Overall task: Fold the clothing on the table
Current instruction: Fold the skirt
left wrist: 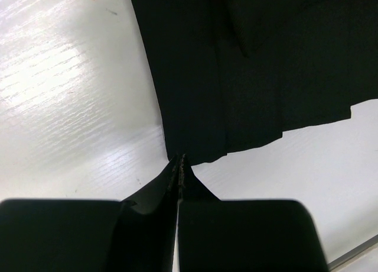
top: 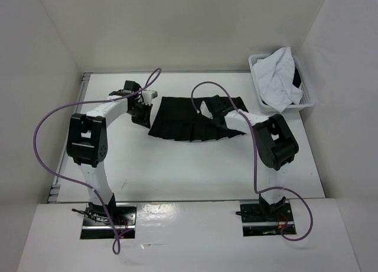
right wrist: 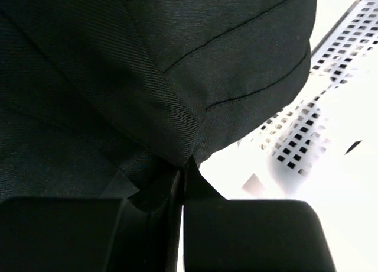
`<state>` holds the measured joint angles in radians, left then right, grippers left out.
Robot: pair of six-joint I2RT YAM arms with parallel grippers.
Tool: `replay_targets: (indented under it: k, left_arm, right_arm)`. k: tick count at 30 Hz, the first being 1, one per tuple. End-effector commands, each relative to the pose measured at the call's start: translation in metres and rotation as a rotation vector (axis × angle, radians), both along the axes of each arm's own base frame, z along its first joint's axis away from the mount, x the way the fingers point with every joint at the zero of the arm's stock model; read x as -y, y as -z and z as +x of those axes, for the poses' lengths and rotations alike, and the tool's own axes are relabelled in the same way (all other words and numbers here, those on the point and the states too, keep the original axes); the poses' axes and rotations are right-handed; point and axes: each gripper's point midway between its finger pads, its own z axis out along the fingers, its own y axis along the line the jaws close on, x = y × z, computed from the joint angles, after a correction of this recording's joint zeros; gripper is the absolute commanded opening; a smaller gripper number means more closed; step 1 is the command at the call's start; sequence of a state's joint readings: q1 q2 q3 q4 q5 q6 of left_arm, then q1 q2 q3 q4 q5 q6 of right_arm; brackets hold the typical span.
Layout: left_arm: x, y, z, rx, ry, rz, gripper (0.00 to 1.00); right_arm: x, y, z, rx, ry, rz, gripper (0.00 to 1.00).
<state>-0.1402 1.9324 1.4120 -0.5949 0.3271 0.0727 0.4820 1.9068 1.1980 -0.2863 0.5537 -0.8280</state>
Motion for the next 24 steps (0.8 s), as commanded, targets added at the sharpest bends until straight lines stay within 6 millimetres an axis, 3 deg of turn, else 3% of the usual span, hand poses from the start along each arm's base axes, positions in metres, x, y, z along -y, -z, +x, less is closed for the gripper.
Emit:
replay_targets:
  k: [1,4,5,6,7,8,11,12,13,16,20,24]
  left_arm:
    - [0.0,-0.014,0.001,0.052,0.003,-0.007,0.0]
    - [-0.005,-0.015,0.001,0.06,-0.01,0.001,0.0]
    - [-0.006,-0.011,-0.002,0.048,-0.01,0.002,0.0]
    - [-0.01,-0.015,0.002,0.068,-0.022,0.0,0.07]
    - [-0.012,-0.012,0.002,0.067,-0.035,0.008,0.35]
    - [-0.019,-0.011,0.0,0.065,-0.05,0.023,0.49]
    - [-0.038,-0.018,0.007,0.115,-0.138,0.071,0.83]
    - [-0.05,-0.016,0.004,0.125,-0.167,0.089,0.87]
    - [-0.057,-0.025,0.004,0.154,-0.201,0.095,0.93]
    - [-0.084,-0.033,-0.003,0.194,-0.296,0.124,0.98]
    - [-0.1,-0.026,-0.011,0.187,-0.347,0.132,0.99]
    - [-0.109,-0.026,-0.013,0.185,-0.371,0.134,0.99]
  right_arm:
    - [0.001,-0.011,-0.011,0.004,0.004,0.022,0.0]
    - [0.003,-0.01,-0.015,-0.005,-0.002,0.012,0.0]
    - [0.005,-0.008,-0.016,0.0,0.003,0.006,0.13]
    - [0.005,-0.006,-0.015,0.008,0.003,0.01,0.26]
    - [0.009,-0.006,-0.015,0.011,0.019,0.017,0.41]
    - [0.007,-0.007,-0.013,0.027,0.028,0.033,0.67]
    - [0.001,-0.026,0.0,0.099,0.147,0.228,0.88]
    - [0.003,-0.03,0.0,0.101,0.179,0.279,0.9]
    - [0.006,-0.032,0.004,0.107,0.213,0.347,0.91]
    - [0.023,-0.043,0.008,0.158,0.346,0.493,0.91]
    - [0.033,-0.04,0.004,0.141,0.442,0.63,0.92]
    - [0.035,-0.036,-0.003,0.124,0.445,0.62,0.94]
